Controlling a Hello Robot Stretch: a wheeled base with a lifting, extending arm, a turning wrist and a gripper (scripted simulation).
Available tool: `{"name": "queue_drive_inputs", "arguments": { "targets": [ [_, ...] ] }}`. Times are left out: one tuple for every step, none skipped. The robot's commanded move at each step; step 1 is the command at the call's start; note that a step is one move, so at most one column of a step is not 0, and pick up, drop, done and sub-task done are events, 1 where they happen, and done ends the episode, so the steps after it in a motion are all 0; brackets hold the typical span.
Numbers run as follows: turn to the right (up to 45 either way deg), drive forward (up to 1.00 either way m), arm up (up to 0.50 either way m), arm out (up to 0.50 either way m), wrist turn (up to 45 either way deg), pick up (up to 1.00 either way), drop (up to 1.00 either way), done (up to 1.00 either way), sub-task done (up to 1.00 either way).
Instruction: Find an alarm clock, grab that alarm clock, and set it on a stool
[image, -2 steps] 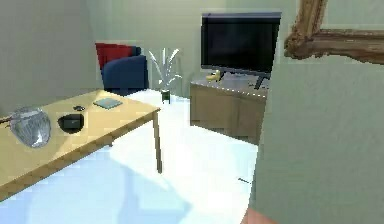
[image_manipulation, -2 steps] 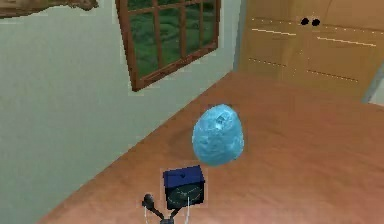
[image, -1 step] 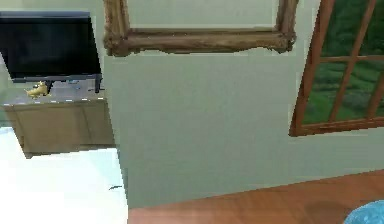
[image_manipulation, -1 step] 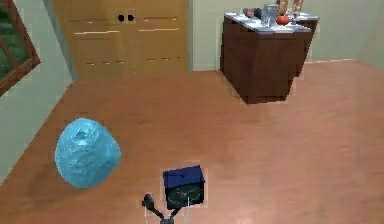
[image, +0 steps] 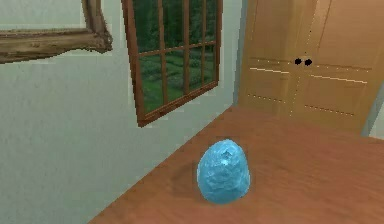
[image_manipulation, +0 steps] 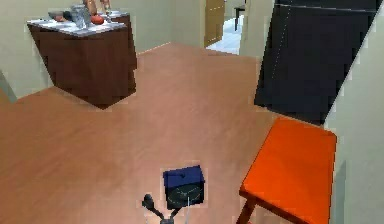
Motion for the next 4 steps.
{"name": "queue_drive_inputs", "arguments": {
  "targets": [
    [21.0,0.00,0.00,0.00,0.0,0.00,0.00,0.00,0.00],
    [0.0,0.00,0.12,0.00,0.0,0.00,0.00,0.00,0.00],
    [0.0,0.00,0.00,0.48,0.0,0.00,0.00,0.00,0.00],
    [0.0,0.00,0.00,0.00,45.0,0.00,0.00,0.00,0.00]
  ]
}}
